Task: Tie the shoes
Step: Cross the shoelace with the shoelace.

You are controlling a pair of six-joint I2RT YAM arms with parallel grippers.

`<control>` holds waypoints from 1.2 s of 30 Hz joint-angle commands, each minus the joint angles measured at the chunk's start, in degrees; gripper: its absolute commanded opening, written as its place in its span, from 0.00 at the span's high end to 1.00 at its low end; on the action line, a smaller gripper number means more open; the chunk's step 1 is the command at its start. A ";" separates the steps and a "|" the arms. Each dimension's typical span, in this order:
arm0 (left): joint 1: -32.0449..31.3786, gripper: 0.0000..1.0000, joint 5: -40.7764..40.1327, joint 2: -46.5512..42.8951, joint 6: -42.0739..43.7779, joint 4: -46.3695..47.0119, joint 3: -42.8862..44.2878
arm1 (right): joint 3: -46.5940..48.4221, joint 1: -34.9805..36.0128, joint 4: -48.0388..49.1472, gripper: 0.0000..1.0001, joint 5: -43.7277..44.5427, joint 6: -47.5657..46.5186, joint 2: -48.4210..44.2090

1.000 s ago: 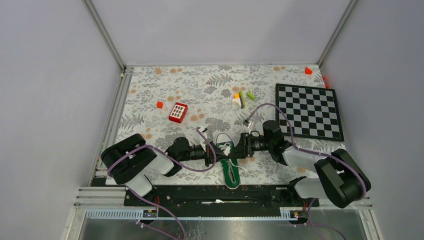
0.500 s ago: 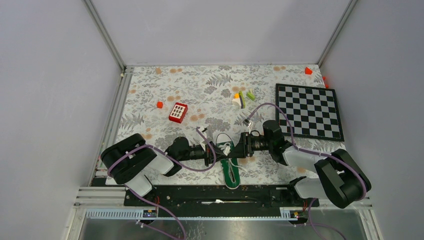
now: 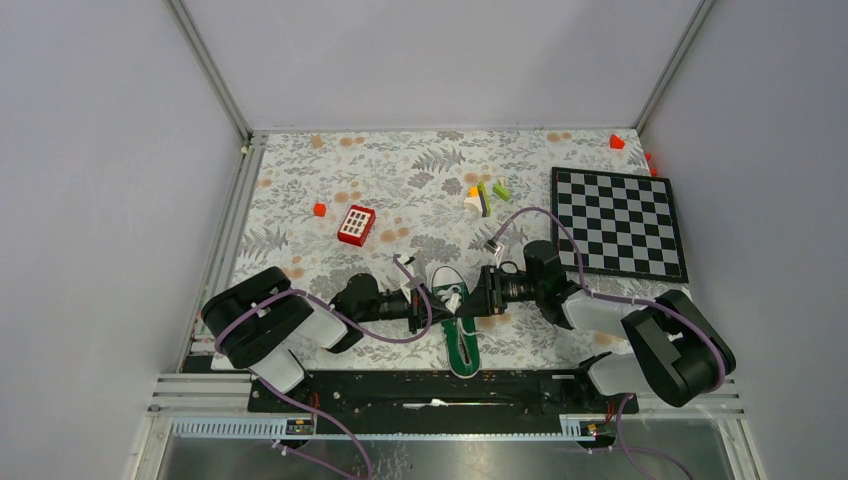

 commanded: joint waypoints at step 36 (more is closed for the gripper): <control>-0.54 1.00 -0.60 2.82 -3.68 6.94 1.04 | -4.03 2.98 -3.84 0.92 15.12 0.15 -10.75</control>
